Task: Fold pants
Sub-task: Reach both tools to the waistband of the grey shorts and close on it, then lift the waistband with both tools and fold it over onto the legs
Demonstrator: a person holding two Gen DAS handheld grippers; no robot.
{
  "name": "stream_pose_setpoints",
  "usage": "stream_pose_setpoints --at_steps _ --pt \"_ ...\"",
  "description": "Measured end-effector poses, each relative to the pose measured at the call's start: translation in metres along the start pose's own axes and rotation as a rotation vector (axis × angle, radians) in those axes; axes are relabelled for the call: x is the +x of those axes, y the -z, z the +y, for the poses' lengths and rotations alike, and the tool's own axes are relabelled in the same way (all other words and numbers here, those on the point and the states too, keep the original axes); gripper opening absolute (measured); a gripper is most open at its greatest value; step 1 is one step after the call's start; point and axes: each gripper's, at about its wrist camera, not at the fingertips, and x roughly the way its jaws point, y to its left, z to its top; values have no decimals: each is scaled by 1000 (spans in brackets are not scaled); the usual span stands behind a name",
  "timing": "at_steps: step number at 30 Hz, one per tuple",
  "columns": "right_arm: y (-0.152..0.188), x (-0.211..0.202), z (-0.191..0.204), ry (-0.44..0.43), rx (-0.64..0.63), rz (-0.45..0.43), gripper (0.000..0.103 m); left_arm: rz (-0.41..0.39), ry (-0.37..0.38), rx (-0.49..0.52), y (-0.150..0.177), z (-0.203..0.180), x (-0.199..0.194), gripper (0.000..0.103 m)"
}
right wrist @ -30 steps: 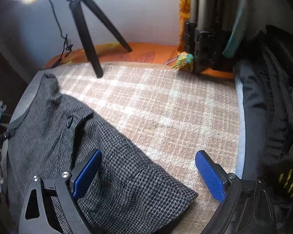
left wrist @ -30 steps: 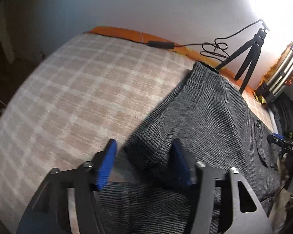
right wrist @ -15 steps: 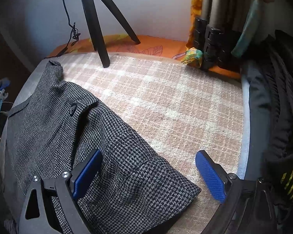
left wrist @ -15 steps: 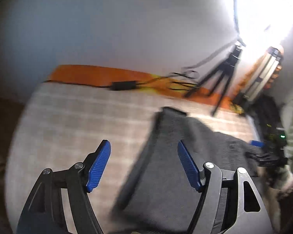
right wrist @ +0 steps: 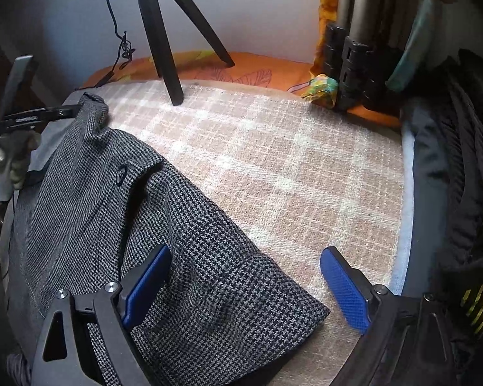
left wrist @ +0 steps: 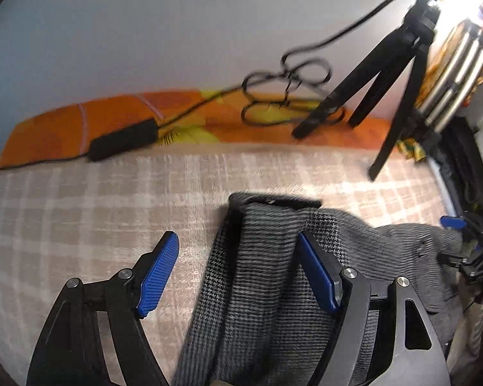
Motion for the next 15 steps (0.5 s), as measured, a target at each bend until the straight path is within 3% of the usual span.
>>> stream_pose_setpoints --at_steps 5,7,8,9,11,15 --pt "1 1 6 3 -7 -17 84 -51 -63 47 7 -10 7 75" --pt "2 -1 10 -6 -6 -24 74 -70 -86 88 11 -19 8 64" --pt "3 -1 12 -19 -4 -27 65 -80 -73 108 13 -26 8 43" --pt "3 -2 13 -30 0 -28 59 -81 -57 125 14 -31 7 32" --pt "4 -3 15 -48 16 -28 41 -81 -71 137 16 -37 7 25" --pt "7 -9 18 -86 42 -45 23 -94 -89 145 17 -42 -1 15"
